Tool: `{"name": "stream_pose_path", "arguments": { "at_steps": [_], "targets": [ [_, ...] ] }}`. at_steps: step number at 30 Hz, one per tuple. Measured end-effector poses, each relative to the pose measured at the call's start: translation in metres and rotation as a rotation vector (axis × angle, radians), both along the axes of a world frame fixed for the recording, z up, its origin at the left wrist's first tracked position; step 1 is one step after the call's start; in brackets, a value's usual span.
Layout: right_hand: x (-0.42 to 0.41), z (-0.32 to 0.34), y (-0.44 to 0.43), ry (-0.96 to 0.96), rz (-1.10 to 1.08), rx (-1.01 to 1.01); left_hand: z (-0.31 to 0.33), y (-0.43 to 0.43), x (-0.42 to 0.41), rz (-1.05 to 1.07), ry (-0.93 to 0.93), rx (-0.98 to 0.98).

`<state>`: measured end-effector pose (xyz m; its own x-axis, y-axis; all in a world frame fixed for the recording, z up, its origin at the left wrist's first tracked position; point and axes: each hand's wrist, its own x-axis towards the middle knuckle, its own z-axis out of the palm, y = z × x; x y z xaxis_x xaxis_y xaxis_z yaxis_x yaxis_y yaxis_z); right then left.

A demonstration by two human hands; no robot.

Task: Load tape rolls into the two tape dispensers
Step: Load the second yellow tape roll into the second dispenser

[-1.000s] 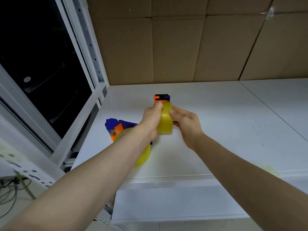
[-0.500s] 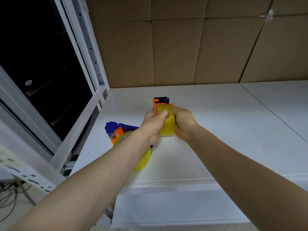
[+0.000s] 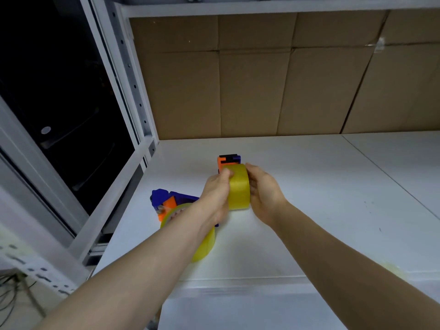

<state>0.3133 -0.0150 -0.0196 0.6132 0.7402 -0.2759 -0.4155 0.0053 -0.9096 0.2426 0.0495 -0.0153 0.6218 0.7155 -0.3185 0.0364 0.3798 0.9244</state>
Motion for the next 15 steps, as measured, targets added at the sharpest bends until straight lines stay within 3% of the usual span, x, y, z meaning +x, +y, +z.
{"name": "stream_pose_path", "arguments": {
  "at_steps": [8,12,15],
  "targets": [
    [0.005,0.008,-0.016,-0.533,0.005,-0.163,0.001,0.004,-0.001,-0.053,-0.08,-0.139],
    [0.012,0.014,-0.014,-0.581,0.024,-0.222,0.002,0.006,-0.002,-0.069,-0.094,-0.164],
    [0.016,0.013,-0.015,-0.441,-0.023,-0.181,0.004,0.007,-0.005,-0.077,-0.087,-0.154]
  ]
}}
